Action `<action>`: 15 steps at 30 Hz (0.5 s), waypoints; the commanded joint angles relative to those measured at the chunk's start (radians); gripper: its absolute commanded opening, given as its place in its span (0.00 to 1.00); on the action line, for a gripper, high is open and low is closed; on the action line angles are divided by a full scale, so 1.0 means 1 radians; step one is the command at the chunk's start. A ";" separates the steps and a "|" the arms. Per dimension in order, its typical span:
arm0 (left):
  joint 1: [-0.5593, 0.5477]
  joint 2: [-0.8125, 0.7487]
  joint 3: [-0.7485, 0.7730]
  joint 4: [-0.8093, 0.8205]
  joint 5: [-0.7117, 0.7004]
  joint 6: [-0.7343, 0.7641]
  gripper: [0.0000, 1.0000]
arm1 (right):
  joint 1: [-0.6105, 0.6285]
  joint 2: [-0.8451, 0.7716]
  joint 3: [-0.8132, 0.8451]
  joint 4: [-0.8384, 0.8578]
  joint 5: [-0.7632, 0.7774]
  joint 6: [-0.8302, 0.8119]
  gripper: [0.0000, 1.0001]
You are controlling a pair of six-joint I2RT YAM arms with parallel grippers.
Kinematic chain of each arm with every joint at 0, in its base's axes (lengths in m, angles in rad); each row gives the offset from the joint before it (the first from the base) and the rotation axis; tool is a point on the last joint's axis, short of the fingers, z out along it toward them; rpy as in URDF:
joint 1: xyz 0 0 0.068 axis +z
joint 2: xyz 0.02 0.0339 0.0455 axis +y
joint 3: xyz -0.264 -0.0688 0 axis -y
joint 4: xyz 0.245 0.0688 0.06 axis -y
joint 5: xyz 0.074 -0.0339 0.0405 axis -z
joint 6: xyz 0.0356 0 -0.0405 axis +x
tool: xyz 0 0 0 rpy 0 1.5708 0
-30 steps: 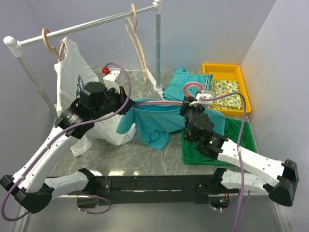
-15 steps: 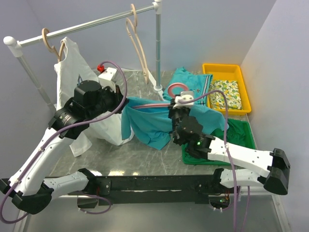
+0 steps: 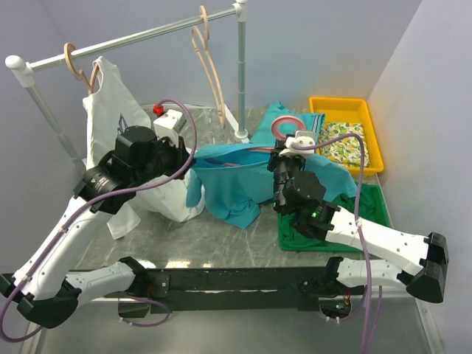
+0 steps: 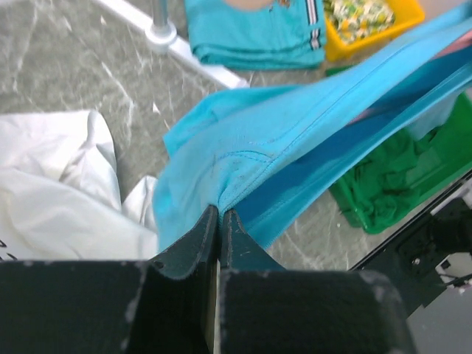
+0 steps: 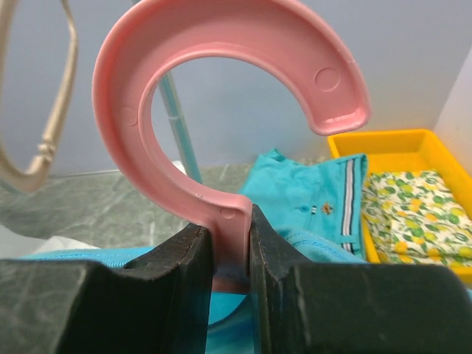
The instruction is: Place the t-shirt on the hanger
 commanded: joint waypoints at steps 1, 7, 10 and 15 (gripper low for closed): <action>0.003 -0.006 0.003 0.032 0.018 0.031 0.05 | 0.031 -0.009 0.058 -0.038 -0.036 0.056 0.00; 0.003 0.017 0.118 0.061 0.120 0.022 0.01 | 0.067 0.097 0.114 -0.092 0.037 0.074 0.00; 0.003 0.009 0.108 0.066 0.153 0.015 0.02 | 0.073 0.116 0.143 -0.053 0.030 0.042 0.00; 0.003 0.048 0.106 0.001 0.088 0.054 0.05 | 0.125 0.097 0.160 -0.006 -0.032 0.005 0.00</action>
